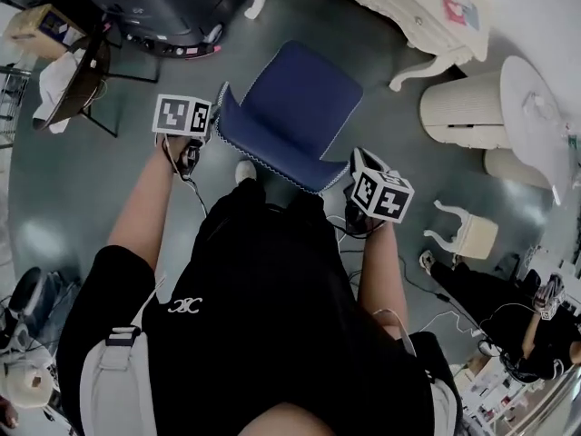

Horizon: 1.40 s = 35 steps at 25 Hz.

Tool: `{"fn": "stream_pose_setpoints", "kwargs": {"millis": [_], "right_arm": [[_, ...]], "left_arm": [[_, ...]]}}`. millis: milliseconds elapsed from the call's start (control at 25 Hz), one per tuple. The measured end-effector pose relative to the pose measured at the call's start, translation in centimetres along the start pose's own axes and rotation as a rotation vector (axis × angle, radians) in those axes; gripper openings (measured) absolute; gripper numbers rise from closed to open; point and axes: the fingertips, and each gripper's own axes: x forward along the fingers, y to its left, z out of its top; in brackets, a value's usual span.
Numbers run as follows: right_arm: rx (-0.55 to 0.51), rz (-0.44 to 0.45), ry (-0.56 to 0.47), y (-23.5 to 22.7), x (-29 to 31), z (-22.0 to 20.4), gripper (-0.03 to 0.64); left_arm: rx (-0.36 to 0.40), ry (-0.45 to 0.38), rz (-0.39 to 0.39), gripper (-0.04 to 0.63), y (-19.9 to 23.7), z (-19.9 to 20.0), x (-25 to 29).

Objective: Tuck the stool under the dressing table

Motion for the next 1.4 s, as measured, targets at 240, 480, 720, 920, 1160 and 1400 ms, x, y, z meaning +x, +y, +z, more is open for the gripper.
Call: {"fn": "stream_pose_setpoints", "kwargs": {"millis": [240,480,720,920,1160,1400], "right_arm": [[0.300,0.041,0.105,-3.1,1.1,-5.0,0.106],[0.644,0.068,0.226,-5.4,4.3,-10.6,0.193],[0.815,0.048,0.330,-6.4,7.3,-14.5,0.204],[1.003,0.140,0.363,-5.5,9.3,-15.1,0.204],[1.051,0.153,0.434,-4.8,10.4,-16.3,0.177],[1.002,0.174,0.469,-4.7,10.4,-16.4,0.149]], "left_arm": [[-0.147,0.180,-0.194,0.198,1.7,-1.7,3.7],[-0.234,0.297,-0.290,0.251,1.7,-2.0,6.1],[-0.219,0.376,-0.288,0.253,1.1,-1.9,8.4],[-0.151,0.454,-0.312,0.253,0.4,-2.5,9.6],[-0.102,0.558,-0.361,0.252,0.2,-3.2,9.8],[-0.116,0.621,-0.392,0.252,0.1,-3.8,9.9]]}}
